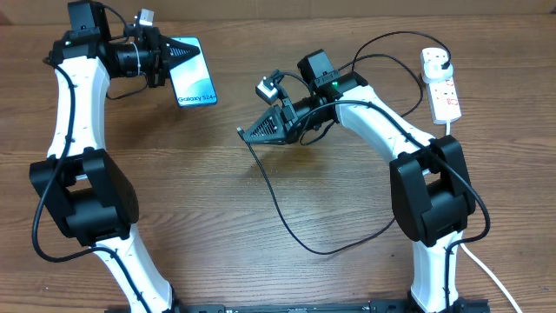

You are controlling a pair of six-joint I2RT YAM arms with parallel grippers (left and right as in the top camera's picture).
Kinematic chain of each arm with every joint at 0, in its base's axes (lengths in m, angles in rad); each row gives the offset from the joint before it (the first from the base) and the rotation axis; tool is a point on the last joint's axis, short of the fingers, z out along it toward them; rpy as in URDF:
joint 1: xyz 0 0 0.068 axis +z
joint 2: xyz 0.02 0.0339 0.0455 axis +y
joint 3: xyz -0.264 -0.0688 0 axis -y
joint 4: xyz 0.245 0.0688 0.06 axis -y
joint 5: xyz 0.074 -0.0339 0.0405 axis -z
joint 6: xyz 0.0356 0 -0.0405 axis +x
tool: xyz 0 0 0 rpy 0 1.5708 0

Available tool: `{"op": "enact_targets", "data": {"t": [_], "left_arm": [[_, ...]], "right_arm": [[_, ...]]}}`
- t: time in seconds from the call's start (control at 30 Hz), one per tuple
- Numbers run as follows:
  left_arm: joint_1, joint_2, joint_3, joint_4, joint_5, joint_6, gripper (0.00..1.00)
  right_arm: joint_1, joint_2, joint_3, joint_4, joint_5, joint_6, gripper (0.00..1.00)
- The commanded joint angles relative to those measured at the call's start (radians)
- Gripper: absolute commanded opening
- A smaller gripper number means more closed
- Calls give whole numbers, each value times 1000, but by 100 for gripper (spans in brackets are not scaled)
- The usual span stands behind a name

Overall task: Plug charger to phone and switch on socket
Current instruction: 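Lift the cable end with the right gripper toward the phone's bottom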

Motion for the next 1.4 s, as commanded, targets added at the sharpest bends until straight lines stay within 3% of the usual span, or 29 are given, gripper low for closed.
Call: {"op": "enact_targets", "data": {"t": [0.0,0.3,0.87,1.37], "left_arm": [[-32,0,2,18,29,-83,4],[-74,0,2,70,17,-125,4],[-79,0,2,150,-62,-221,4],[-89,0,2,210,-59,-252,5]], "right_arm": [[6,-31,24,75,-32,135,4],[29,-31,24,375,-26,445,4],[29,-31,24,728,57,780,4],[9,-31,24,779,130,859,4]]}}
